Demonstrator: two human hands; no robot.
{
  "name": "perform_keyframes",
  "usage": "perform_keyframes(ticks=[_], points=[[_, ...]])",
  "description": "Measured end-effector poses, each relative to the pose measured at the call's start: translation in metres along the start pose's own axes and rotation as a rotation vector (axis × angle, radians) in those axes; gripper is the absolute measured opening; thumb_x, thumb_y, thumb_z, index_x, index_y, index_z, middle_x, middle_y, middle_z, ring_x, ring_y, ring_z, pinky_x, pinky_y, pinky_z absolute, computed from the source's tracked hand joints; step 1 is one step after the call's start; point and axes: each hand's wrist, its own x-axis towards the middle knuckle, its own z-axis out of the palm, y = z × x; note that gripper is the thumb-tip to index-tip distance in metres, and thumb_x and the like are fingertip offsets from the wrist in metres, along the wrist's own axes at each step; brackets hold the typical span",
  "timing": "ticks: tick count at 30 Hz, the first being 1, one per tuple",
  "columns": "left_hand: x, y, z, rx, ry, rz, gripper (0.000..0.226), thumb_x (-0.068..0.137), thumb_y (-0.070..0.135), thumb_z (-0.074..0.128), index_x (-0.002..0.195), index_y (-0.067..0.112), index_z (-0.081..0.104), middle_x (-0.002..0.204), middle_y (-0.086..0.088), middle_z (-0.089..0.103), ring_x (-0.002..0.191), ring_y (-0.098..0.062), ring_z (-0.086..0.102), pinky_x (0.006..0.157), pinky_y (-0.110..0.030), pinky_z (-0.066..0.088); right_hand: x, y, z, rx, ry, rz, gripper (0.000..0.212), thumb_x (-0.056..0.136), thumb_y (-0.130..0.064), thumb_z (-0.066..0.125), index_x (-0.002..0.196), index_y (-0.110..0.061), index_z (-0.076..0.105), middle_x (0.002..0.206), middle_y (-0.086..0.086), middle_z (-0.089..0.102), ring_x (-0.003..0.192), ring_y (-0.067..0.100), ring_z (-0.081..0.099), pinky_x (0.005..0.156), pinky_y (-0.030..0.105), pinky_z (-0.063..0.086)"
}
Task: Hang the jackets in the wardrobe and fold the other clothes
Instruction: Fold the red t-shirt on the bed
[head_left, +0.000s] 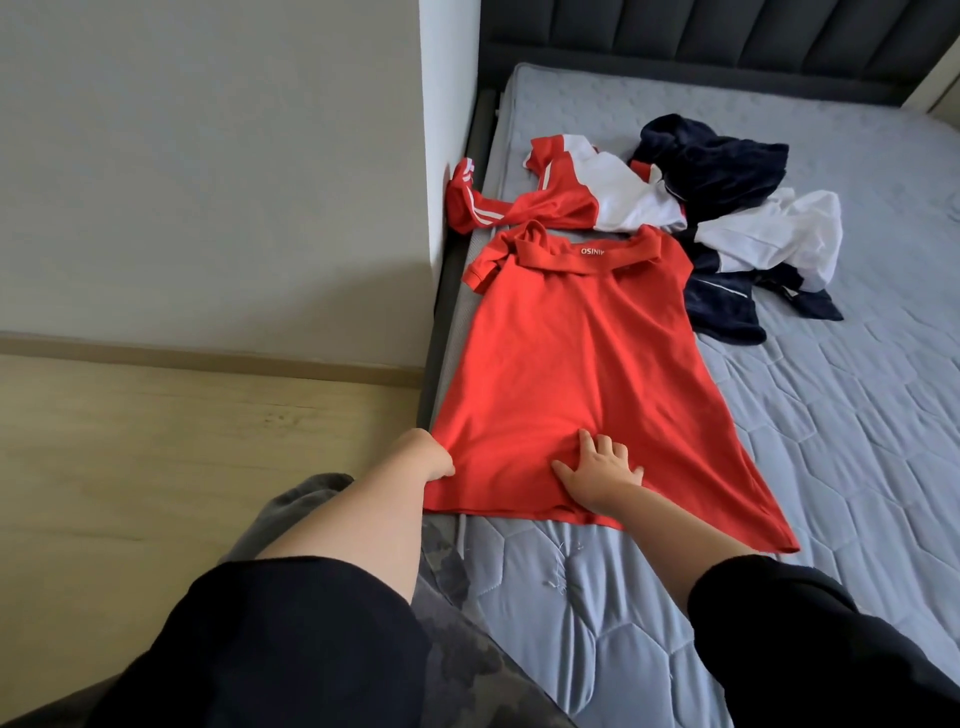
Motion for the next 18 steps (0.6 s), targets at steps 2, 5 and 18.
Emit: perform_keyframes(ticks=[2,5,18], points=[[0.006,0.004,0.002,-0.169,0.049,0.014,0.034,0.088,0.021,0.056,0.117,0.001,0.056,0.120,-0.016,0.060,0.108,-0.032,0.059,0.079,-0.029,0.045,-0.003,0.001,0.002,-0.031,0.063,-0.025,0.073,0.090,-0.060,0.034,0.148,-0.018,0.017,0.147,0.005,0.026,0.135,0.028,0.022,0.107,0.056,0.022],[0.018,0.014,0.001,-0.372,0.120,0.011,0.032,0.090,0.017,0.049,0.112,-0.004,0.060,0.115,-0.022,0.062,0.105,-0.036,0.059,0.076,-0.030,0.043,0.001,-0.002,-0.003,-0.012,0.194,-0.031,0.060,0.090,-0.055,0.040,0.134,-0.014,0.039,0.134,0.010,0.039,0.126,0.030,0.032,0.103,0.049,0.029],[0.107,0.076,-0.022,-1.098,-0.002,0.012,0.016,0.083,0.022,0.067,0.078,0.008,0.060,0.086,-0.009,0.062,0.082,-0.023,0.058,0.076,-0.035,0.047,0.097,-0.052,-0.036,0.176,0.320,-0.079,0.059,0.091,-0.040,0.045,0.142,-0.014,0.030,0.155,0.007,0.014,0.142,0.026,0.009,0.110,0.058,0.014]])
